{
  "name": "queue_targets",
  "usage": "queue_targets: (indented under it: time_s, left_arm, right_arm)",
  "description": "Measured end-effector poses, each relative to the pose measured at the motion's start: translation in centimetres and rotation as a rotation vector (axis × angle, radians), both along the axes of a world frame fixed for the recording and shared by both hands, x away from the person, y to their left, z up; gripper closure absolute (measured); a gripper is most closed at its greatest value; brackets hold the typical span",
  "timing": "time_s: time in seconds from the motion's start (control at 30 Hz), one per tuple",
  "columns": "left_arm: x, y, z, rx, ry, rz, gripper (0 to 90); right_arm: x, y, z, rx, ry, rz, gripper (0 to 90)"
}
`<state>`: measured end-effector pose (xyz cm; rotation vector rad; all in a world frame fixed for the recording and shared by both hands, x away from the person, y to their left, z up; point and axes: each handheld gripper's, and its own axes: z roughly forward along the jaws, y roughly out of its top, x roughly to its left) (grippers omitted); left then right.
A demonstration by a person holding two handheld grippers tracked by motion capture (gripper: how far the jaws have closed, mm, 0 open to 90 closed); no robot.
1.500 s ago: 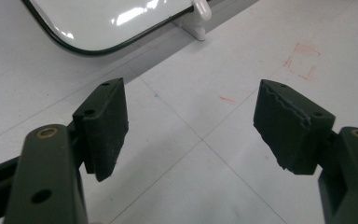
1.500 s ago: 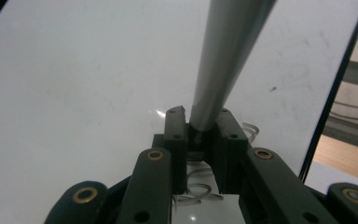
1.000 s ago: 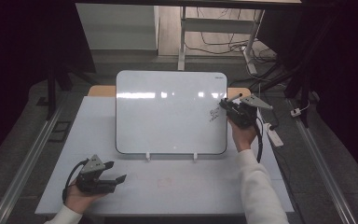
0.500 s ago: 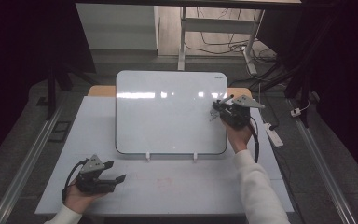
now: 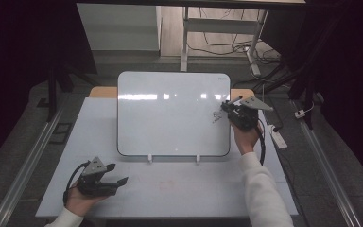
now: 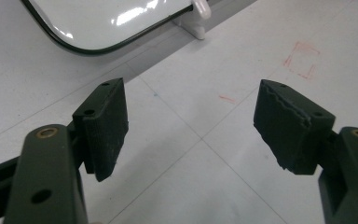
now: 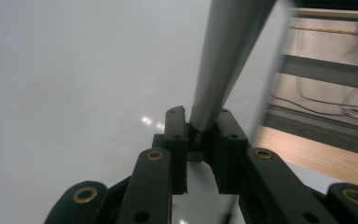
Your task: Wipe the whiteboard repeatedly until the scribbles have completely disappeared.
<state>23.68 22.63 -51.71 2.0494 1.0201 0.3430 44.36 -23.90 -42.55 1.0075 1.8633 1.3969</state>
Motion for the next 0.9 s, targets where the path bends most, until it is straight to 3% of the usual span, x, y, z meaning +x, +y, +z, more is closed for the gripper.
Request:
queue_targets:
  time_s: [0.07,0.17,0.2,0.23,0.3,0.37,0.5,0.53,0.6,0.67,0.7,0.77,0.83,0.9]
  left_arm:
    - [0.0,0.0,0.0,-0.001,-0.003,0.002,26.8]
    - [0.2,0.1,-0.1,-0.001,0.006,0.005,26.8]
    - [0.3,0.1,-0.2,0.001,0.009,0.004,26.8]
    - [0.2,0.0,-0.2,0.003,0.008,0.002,26.8]
    - [0.1,-0.1,-0.1,0.002,0.005,0.000,26.8]
    - [0.0,0.0,0.0,0.000,-0.001,0.001,26.8]
    - [0.3,0.0,-0.2,0.002,0.008,0.004,26.8]
    - [0.3,0.0,-0.2,0.004,0.009,0.003,26.8]
    - [0.1,-0.1,-0.1,0.005,0.005,-0.001,26.8]
    - [0.0,-0.1,0.0,0.001,0.000,-0.001,26.8]
    - [0.0,-0.1,0.0,0.000,-0.001,0.001,26.8]
    - [0.2,0.0,-0.1,0.001,0.004,0.003,26.8]
    - [0.2,-0.1,-0.2,0.004,0.009,0.002,26.8]
    - [0.1,-0.2,-0.2,0.008,0.007,-0.003,26.8]
  right_arm:
    - [-0.1,-0.1,-0.2,0.022,0.006,-0.002,77.7]
    - [-1.1,1.5,-1.0,-0.056,0.009,0.089,77.7]
    - [-1.3,1.6,-1.1,-0.086,-0.004,0.091,77.7]
    - [-1.2,1.3,-1.0,-0.064,0.004,0.089,77.8]
    - [-0.7,0.1,-0.7,0.008,0.002,0.015,77.7]
    - [-0.5,-0.2,-0.8,0.043,0.012,0.004,77.8]
    - [-1.5,1.4,-1.3,-0.046,0.006,0.084,77.8]
    - [-1.3,1.2,-1.3,-0.045,0.006,0.085,77.7]
    - [-0.9,0.2,-1.0,0.015,0.000,0.022,77.8]
    - [-0.8,-0.2,-1.1,0.063,0.009,0.005,77.8]
    - [-0.9,0.2,-1.2,0.050,0.010,0.014,77.8]
    - [-1.4,1.4,-1.7,0.021,0.030,0.091,77.7]
    - [-1.7,2.1,-1.7,-0.043,0.013,0.110,77.8]
    - [-1.3,1.5,-1.4,0.001,0.007,0.079,77.7]
